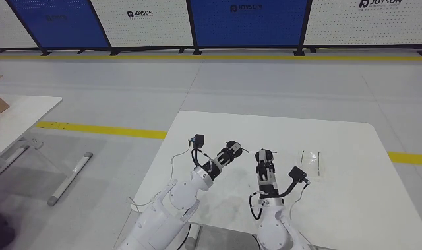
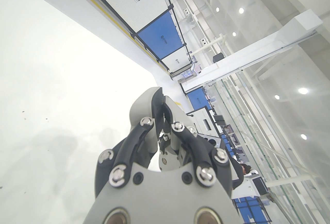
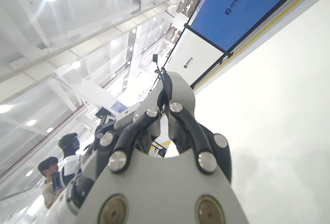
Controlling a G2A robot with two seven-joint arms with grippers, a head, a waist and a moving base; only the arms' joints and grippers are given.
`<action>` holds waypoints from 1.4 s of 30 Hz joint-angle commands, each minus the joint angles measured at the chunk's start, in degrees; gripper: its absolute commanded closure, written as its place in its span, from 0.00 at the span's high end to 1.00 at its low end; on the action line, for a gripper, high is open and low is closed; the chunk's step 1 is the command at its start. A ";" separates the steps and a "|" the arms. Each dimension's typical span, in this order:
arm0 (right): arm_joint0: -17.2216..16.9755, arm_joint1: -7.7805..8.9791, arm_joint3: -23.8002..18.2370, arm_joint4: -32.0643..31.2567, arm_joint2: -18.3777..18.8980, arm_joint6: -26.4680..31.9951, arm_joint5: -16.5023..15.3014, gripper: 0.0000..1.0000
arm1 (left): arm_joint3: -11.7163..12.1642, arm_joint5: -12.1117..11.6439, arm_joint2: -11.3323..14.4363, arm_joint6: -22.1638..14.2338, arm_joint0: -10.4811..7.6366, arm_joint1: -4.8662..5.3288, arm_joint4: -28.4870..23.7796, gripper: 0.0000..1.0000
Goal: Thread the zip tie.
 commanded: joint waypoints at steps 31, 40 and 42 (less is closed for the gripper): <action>3.38 -1.72 6.09 2.75 -0.61 2.57 -2.80 0.00 | 0.00 0.00 0.00 0.00 0.00 0.00 0.00 0.00; 4.05 -2.04 6.53 7.39 -0.48 5.27 -7.28 0.00 | 0.00 0.00 0.00 0.00 0.00 0.00 0.00 0.00; 3.85 -1.95 6.11 7.80 -0.36 5.06 -7.28 0.00 | 0.00 0.00 0.00 0.00 0.00 0.00 0.00 0.00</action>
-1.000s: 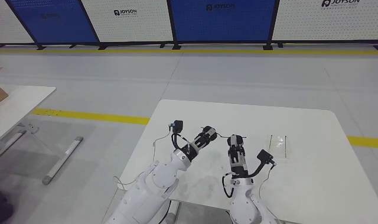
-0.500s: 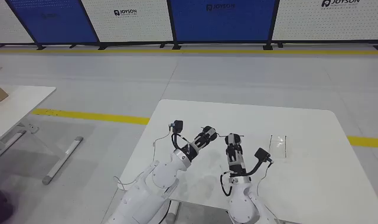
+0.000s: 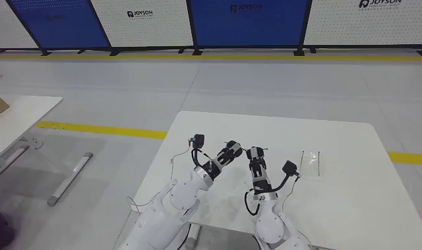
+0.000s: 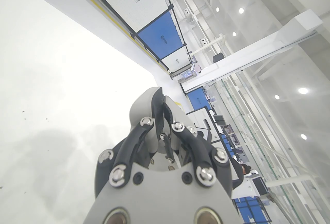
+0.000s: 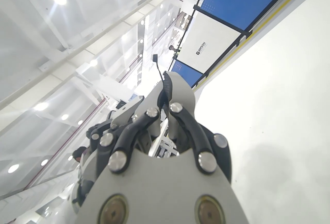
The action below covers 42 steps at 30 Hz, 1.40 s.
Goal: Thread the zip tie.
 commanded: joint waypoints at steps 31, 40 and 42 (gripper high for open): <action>-3.68 1.09 -1.53 -7.35 1.59 -11.90 0.03 0.00 | 0.00 0.00 0.00 0.00 0.00 0.00 0.00 0.00; -3.68 1.09 -1.53 -7.35 1.59 -11.90 0.03 0.00 | 0.00 0.00 0.00 0.00 0.00 0.00 0.00 0.00; -3.68 1.09 -1.53 -7.35 1.59 -11.90 0.03 0.00 | 0.00 0.00 0.00 0.00 0.00 0.00 0.00 0.00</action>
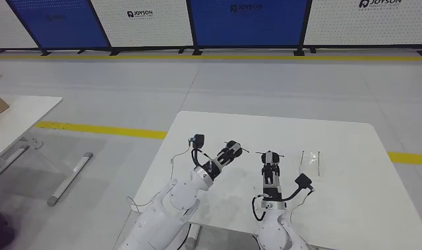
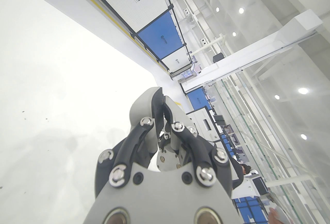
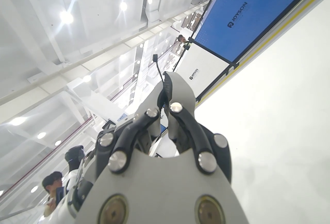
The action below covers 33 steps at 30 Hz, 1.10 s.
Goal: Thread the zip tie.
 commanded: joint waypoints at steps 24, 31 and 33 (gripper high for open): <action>0.00 0.00 0.00 0.00 0.00 0.00 0.00 0.00 | -2.32 3.96 -7.33 -7.89 1.76 1.40 -4.94 0.00; 0.00 0.00 0.00 0.00 0.00 0.00 0.00 0.00 | -2.31 4.03 -7.48 -8.61 1.78 1.47 -5.08 0.00; 0.00 0.00 0.00 0.00 0.00 0.00 0.00 0.00 | -2.31 4.03 -7.48 -8.61 1.78 1.47 -5.08 0.00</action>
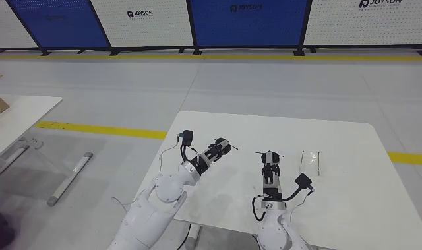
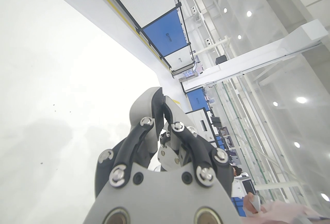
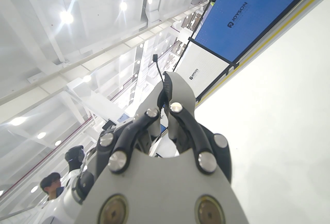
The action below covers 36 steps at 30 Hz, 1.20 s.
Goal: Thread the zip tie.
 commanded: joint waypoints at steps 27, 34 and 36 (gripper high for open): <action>-0.81 -0.96 -2.08 -3.44 -3.14 -0.38 2.20 0.00 | 0.00 0.00 0.00 -0.01 0.00 0.00 0.00 0.00; -1.03 -1.05 -3.12 -4.71 -2.80 -1.08 5.42 0.00 | 0.00 0.00 0.00 -0.01 0.00 0.00 0.00 0.00; -1.04 -1.36 -4.17 -4.87 -3.31 -1.81 7.38 0.00 | 0.00 0.00 0.00 -0.01 0.00 0.00 0.00 0.00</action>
